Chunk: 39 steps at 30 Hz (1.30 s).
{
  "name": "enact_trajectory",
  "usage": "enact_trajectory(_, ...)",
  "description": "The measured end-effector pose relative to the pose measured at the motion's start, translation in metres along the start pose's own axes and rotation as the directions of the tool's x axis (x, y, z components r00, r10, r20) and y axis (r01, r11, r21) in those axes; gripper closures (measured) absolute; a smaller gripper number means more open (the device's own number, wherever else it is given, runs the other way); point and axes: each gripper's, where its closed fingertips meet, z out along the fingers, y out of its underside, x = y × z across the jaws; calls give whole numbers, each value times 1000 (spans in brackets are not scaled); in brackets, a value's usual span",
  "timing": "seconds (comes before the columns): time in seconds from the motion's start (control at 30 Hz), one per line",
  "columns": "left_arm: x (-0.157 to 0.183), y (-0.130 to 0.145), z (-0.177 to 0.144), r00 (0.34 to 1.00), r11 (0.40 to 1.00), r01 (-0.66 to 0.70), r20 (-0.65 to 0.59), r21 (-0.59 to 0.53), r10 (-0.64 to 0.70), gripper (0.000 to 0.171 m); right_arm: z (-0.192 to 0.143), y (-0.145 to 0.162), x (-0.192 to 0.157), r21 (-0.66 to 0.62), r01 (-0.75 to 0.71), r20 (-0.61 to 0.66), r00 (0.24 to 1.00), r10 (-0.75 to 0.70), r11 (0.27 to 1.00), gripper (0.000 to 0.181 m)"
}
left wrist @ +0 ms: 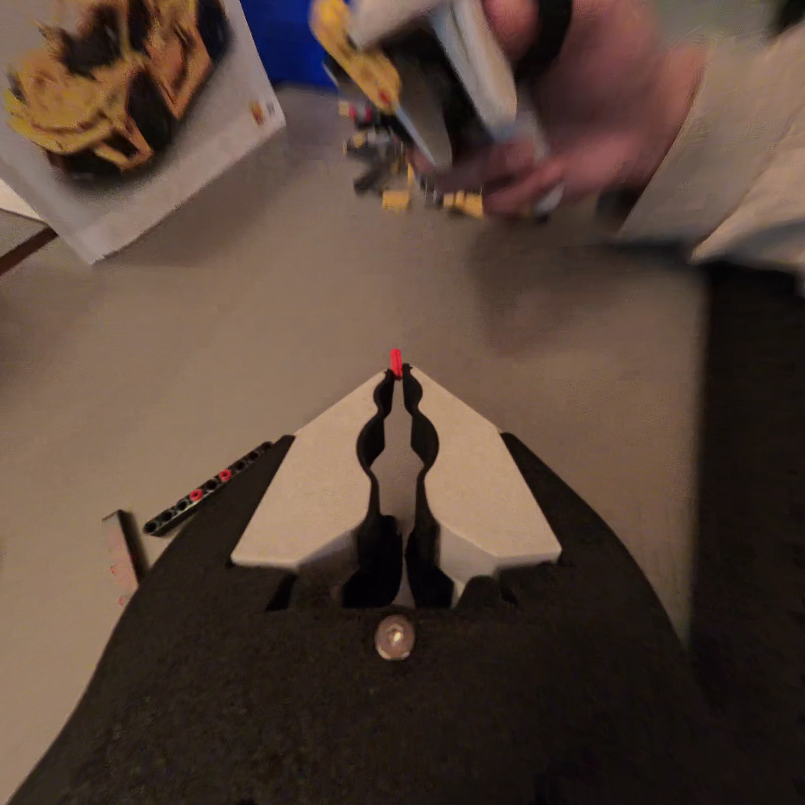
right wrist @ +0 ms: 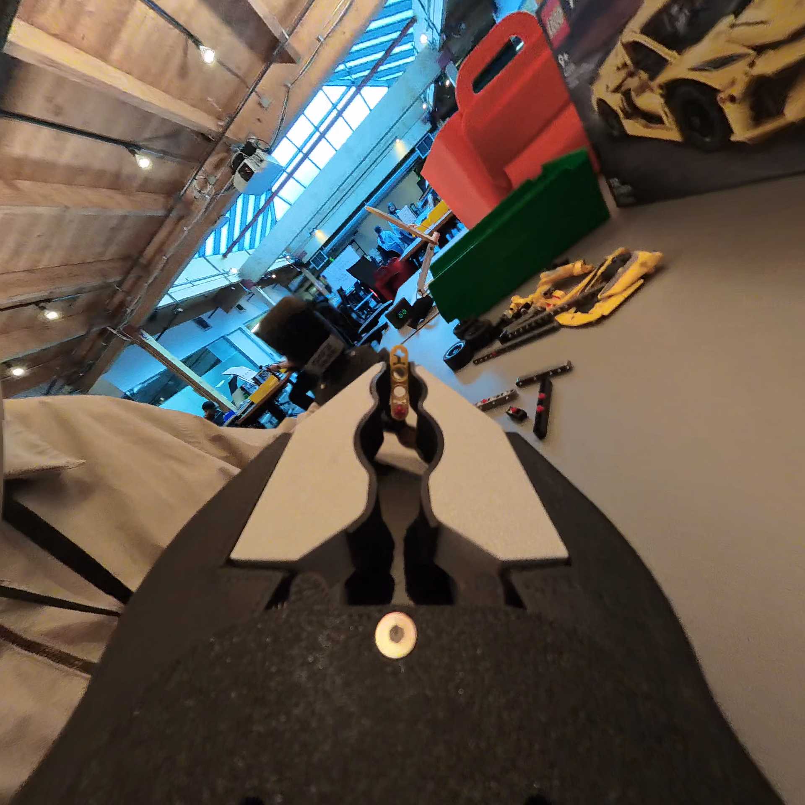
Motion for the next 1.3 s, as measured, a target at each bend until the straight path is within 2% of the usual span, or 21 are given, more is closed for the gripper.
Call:
enact_trajectory(0.1, 17, 13, 25, 998, 990, -60, -9, -126, 60, 168, -1, 0, 9, 26, -81, 7, 997, 80, 996, 176)
enact_trajectory(0.27, 18, 17, 53, 1000, 975, 11, 12, -223, -9, 168, -3, 5, 32, 12, -98, -96, 990, 99, 995, 176)
enact_trajectory(0.4, 27, 14, 62, 998, 976, 62, -15, -207, -66, 167, 0, 17, 40, -54, -77, -158, 985, 67, 996, 176)
enact_trajectory(0.43, 27, 12, 62, 995, 977, 88, -21, -196, -94, 161, 2, 19, 38, -71, -73, -151, 987, 62, 995, 176)
enact_trajectory(0.47, 27, 9, 60, 991, 977, 123, -34, -176, -131, 145, 3, 21, 34, -86, -67, -140, 989, 54, 994, 175)
enact_trajectory(0.5, 27, 4, 55, 982, 975, 170, -57, -142, -179, 140, 4, 22, 32, -94, -46, -139, 990, 33, 994, 175)
enact_trajectory(0.6, 16, -31, 30, 929, 936, 344, -171, 70, -329, 139, 8, 20, 20, -95, 6, -94, 995, -15, 995, 175)
enact_trajectory(0.7, 1, -64, 1, 888, 857, 441, -266, 265, -375, 139, 16, 15, 4, -49, -15, 9, 1000, 16, 999, 176)
enact_trajectory(0.8, 2, -77, -11, 831, 791, 528, -381, 308, -406, 139, 26, 18, -11, -46, -1, 95, 995, 6, 999, 176)
enact_trajectory(0.87, -2, -82, -16, 824, 763, 545, -386, 347, -413, 140, 34, 25, -14, -73, 15, 103, 995, -7, 997, 176)
enact_trajectory(1.03, -5, -82, -21, 852, 775, 509, -344, 375, -394, 152, 39, 27, -17, -67, 6, 125, 992, 2, 998, 175)
enact_trajectory(1.23, 3, -84, -27, 833, 774, 521, -412, 361, -369, 165, 39, 26, -23, -57, 14, 151, 989, -5, 998, 175)
enact_trajectory(1.27, 5, -85, -28, 835, 777, 513, -420, 364, -355, 165, 38, 25, -25, -52, 24, 158, 987, -16, 998, 172)
enact_trajectory(1.3, 7, -86, -31, 832, 776, 512, -436, 368, -343, 165, 35, 21, -26, -40, 35, 156, 987, -28, 999, 162)
